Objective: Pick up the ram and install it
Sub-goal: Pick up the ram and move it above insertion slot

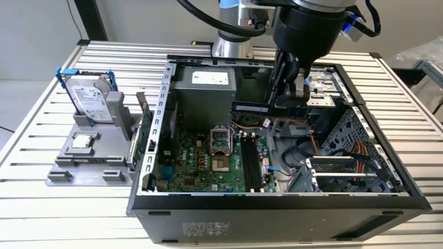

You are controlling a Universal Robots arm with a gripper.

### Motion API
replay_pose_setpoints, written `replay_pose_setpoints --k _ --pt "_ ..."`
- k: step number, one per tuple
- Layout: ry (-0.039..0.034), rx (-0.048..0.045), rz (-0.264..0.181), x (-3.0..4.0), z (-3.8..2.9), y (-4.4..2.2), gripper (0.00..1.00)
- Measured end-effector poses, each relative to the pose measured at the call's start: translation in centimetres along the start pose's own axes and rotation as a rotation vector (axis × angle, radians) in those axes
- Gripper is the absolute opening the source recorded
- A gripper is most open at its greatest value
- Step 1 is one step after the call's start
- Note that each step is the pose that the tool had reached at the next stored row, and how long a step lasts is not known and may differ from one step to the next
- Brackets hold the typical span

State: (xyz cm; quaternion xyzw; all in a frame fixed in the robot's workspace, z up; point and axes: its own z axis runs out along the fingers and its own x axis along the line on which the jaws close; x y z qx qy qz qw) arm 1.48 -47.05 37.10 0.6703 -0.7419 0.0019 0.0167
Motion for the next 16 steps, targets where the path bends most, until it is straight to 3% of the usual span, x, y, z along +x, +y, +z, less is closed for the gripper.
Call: replay_pose_setpoints --k 5,16 --pt "0.0005 0.0006 -0.021 -0.06 -0.01 -0.46 0.00" --pt "0.0004 0.0006 -0.020 -0.06 -0.01 -0.48 0.00"
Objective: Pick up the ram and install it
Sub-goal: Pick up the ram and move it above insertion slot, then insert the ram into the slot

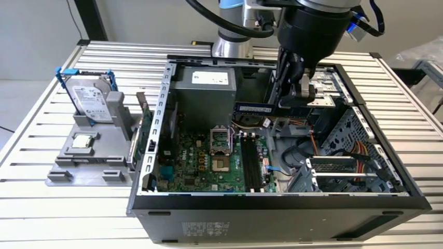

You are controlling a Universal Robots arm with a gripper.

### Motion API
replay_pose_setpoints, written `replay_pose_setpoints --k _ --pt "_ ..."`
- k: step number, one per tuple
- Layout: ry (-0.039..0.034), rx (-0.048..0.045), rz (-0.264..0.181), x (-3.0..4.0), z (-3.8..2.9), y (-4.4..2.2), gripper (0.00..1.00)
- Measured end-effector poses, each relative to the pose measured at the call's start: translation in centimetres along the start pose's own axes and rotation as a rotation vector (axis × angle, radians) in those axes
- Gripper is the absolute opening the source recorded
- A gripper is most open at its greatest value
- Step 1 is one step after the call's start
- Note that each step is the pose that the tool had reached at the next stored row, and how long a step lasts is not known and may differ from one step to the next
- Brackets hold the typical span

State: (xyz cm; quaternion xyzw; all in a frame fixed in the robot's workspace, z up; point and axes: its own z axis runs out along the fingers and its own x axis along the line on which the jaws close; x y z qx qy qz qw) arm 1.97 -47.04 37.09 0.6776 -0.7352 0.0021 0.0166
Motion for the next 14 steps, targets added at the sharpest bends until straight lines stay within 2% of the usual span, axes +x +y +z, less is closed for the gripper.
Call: replay_pose_setpoints --k 4,14 --pt "-0.0007 -0.0008 0.030 0.00 0.00 0.00 0.00" --pt "-0.0033 -0.0046 0.169 0.00 0.00 0.00 0.00"
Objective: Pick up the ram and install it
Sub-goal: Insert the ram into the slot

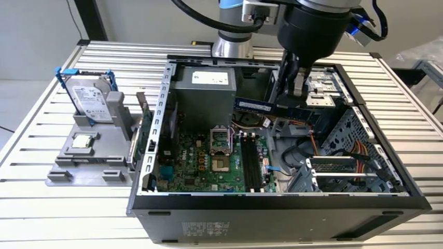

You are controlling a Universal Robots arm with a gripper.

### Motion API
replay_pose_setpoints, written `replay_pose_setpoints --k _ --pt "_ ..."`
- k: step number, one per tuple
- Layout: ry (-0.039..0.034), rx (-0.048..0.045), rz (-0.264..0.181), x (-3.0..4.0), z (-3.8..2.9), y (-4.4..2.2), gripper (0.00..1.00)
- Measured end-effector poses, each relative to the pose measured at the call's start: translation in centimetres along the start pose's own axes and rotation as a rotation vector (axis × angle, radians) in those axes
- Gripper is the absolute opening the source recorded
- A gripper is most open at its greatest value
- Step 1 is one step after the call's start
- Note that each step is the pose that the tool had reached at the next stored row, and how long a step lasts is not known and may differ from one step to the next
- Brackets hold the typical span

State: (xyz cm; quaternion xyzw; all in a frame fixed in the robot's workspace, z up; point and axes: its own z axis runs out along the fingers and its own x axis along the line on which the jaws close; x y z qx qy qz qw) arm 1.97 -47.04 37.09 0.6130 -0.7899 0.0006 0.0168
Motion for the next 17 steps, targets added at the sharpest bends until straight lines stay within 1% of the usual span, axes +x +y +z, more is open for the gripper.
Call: replay_pose_setpoints --k 3,8,9,15,17 --pt "-0.0007 -0.0010 0.037 0.00 0.00 0.00 0.00" --pt "-0.0017 -0.0023 0.086 0.00 0.00 0.00 0.00" --pt "-0.0018 -0.0025 0.092 0.00 0.00 0.00 0.00" --pt "-0.0019 -0.0025 0.093 0.00 0.01 0.00 0.00" --pt "-0.0021 -0.0029 0.106 0.00 0.01 0.00 0.00"
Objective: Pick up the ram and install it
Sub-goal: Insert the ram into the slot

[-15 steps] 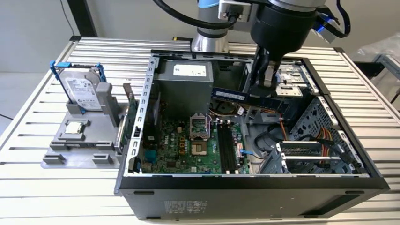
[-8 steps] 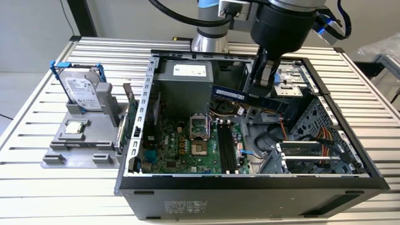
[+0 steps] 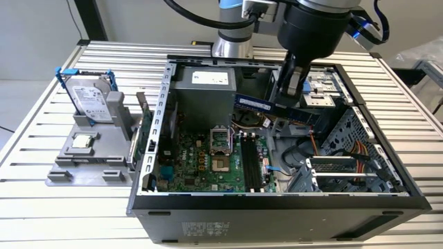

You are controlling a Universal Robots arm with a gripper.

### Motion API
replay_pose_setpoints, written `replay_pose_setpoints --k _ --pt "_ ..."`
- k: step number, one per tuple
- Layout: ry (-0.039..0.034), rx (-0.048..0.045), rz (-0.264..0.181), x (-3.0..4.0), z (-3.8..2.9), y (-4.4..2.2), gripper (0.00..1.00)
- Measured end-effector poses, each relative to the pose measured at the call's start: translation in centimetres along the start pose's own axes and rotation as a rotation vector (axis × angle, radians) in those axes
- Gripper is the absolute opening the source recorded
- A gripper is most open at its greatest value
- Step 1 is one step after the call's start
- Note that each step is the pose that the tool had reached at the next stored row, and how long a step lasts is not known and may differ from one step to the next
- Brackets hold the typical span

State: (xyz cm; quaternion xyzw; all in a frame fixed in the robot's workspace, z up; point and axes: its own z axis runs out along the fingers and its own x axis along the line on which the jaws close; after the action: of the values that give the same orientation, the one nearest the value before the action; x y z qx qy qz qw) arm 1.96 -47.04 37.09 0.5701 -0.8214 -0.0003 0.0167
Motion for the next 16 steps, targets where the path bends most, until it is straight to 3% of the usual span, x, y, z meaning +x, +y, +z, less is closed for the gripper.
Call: replay_pose_setpoints --k 16 --pt "-0.0038 -0.0054 0.197 0.00 0.00 0.00 0.00"
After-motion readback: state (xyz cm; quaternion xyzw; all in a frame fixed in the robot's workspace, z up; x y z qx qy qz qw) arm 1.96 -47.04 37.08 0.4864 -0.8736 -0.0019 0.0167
